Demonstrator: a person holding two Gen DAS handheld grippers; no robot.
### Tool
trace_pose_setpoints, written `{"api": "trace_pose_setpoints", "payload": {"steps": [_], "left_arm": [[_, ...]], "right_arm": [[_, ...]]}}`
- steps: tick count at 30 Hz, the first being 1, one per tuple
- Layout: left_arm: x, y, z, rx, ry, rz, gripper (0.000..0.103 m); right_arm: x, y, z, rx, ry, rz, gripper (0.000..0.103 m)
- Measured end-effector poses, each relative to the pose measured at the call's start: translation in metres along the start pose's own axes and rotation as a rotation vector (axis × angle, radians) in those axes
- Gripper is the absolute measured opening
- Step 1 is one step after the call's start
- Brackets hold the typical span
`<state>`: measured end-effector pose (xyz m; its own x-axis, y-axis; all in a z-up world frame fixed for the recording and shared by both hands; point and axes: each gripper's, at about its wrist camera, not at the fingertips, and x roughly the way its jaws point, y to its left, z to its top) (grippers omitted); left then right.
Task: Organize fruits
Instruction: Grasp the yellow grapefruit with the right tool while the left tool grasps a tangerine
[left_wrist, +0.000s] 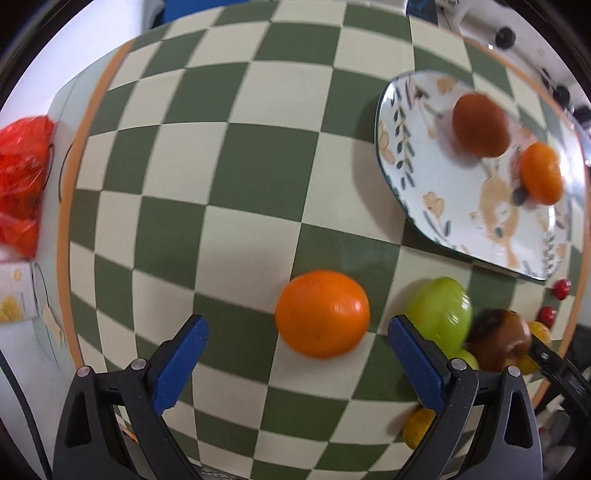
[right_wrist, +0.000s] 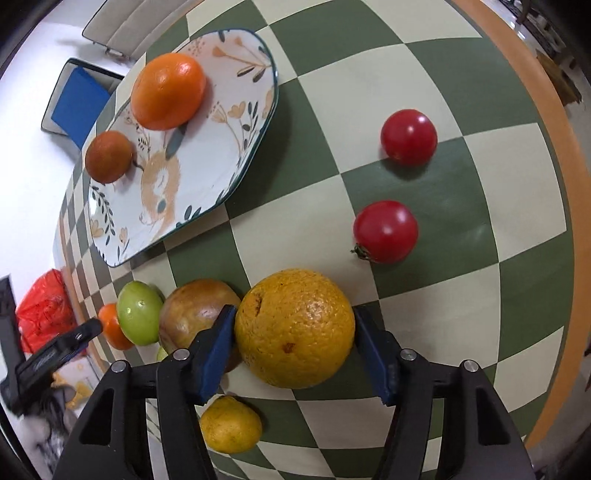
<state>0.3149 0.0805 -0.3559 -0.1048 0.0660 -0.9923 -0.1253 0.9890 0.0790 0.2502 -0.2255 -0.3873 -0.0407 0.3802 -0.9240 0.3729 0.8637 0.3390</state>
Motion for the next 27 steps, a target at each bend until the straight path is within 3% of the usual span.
{"api": "trace_pose_setpoints", "payload": {"steps": [4,6,7,8,12,20,27], "left_arm": [[0.022,-0.008,0.004,0.042,0.035,0.0,0.1],[0.03,-0.01,0.003,0.049,0.036,-0.029,0.088],[0.033,-0.009,0.002,0.045,0.045,-0.038,0.064],[0.035,-0.008,0.001,0.032,0.056,-0.057,0.061],[0.03,-0.004,-0.019,0.007,0.034,-0.06,0.061],[0.044,-0.024,-0.101,0.047,0.125,-0.123,0.061],[0.036,-0.042,-0.116,0.117,0.049,-0.047,0.061]], "right_arm": [[0.001,0.001,0.005,0.017,0.026,0.029,0.066],[0.003,-0.001,0.007,0.018,0.036,0.038,0.066],[0.002,-0.004,0.007,0.018,0.04,0.042,0.066],[0.002,-0.005,0.008,0.017,0.042,0.045,0.065],[-0.001,-0.004,-0.002,-0.022,0.056,-0.012,0.065],[0.001,-0.003,-0.049,-0.163,0.106,-0.156,0.065],[0.007,-0.004,-0.06,-0.169,0.113,-0.157,0.065]]}}
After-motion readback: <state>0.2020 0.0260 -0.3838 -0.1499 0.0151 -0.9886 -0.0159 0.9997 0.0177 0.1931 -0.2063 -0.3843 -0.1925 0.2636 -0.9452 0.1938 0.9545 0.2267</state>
